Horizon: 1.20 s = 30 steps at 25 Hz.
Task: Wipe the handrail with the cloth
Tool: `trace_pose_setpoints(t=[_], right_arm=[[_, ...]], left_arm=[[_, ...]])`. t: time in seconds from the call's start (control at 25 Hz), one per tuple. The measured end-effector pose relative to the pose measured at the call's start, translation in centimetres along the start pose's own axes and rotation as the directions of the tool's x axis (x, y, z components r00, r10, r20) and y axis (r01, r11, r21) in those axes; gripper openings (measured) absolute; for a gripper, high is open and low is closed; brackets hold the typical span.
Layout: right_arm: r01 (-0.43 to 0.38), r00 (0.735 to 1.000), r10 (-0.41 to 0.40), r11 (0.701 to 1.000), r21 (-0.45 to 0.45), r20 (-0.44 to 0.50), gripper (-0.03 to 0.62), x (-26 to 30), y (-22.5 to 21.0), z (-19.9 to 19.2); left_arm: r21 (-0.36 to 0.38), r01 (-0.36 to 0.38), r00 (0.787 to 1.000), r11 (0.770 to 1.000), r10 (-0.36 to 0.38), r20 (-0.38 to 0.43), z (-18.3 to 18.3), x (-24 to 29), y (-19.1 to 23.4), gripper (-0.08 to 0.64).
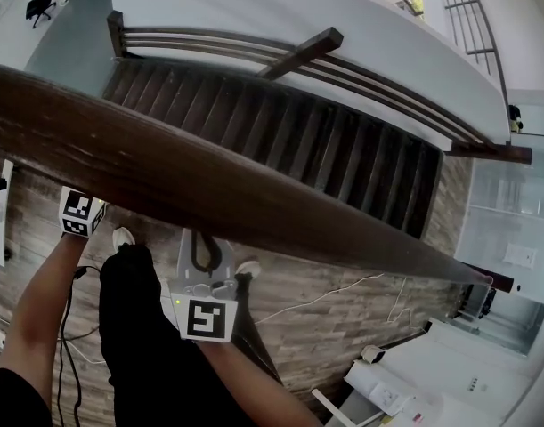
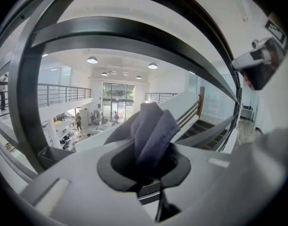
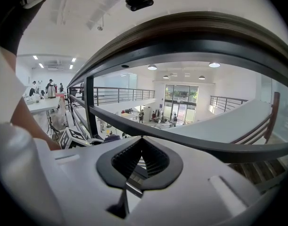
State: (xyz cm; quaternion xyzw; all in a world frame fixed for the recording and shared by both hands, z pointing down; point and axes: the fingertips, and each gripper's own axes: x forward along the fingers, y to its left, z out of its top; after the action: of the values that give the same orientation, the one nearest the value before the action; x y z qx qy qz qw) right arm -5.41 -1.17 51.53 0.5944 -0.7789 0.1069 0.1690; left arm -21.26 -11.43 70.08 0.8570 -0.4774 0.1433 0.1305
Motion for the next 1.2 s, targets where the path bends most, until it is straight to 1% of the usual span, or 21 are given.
trace_pose_setpoints(t=[0.32, 0.44, 0.6, 0.8, 0.92, 1.2], right_arm=[[0.041, 0.999, -0.04, 0.999, 0.02, -0.032, 0.002, -1.8, -2.2, -1.1], [0.035, 0.999, -0.035, 0.999, 0.006, -0.009, 0.002, -1.9, -2.5, -1.1], [0.036, 0.999, -0.036, 0.999, 0.021, -0.005, 0.002, -2.2, -2.6, -1.4], [0.047, 0.999, -0.047, 0.998, 0.039, -0.01, 0.002, -2.6, -3.6, -1.4], [0.07, 0.997, -0.069, 0.996, 0.062, -0.014, 0.002, -3.1, -4.5, -1.6], [0.069, 0.997, -0.067, 0.996, 0.063, -0.039, 0.002, -3.4, -4.7, -2.6]], left_arm=[[-0.022, -0.011, 1.0, 1.0, 0.011, 0.005, 1.0, 0.1, -0.5, 0.052], [-0.014, 0.005, 1.0, 1.0, -0.005, -0.009, 1.1, 0.6, -1.1, 0.052], [0.007, 0.035, 0.999, 0.999, -0.035, -0.024, 0.6, 0.8, -2.8, 0.052], [-0.016, -0.017, 0.999, 1.0, 0.017, -0.034, 0.7, 1.0, -2.7, 0.052], [-0.025, -0.017, 0.999, 1.0, 0.016, -0.032, 1.2, 1.1, -3.2, 0.052], [-0.03, -0.013, 0.999, 0.999, 0.012, -0.046, 1.1, 1.1, -3.9, 0.052]])
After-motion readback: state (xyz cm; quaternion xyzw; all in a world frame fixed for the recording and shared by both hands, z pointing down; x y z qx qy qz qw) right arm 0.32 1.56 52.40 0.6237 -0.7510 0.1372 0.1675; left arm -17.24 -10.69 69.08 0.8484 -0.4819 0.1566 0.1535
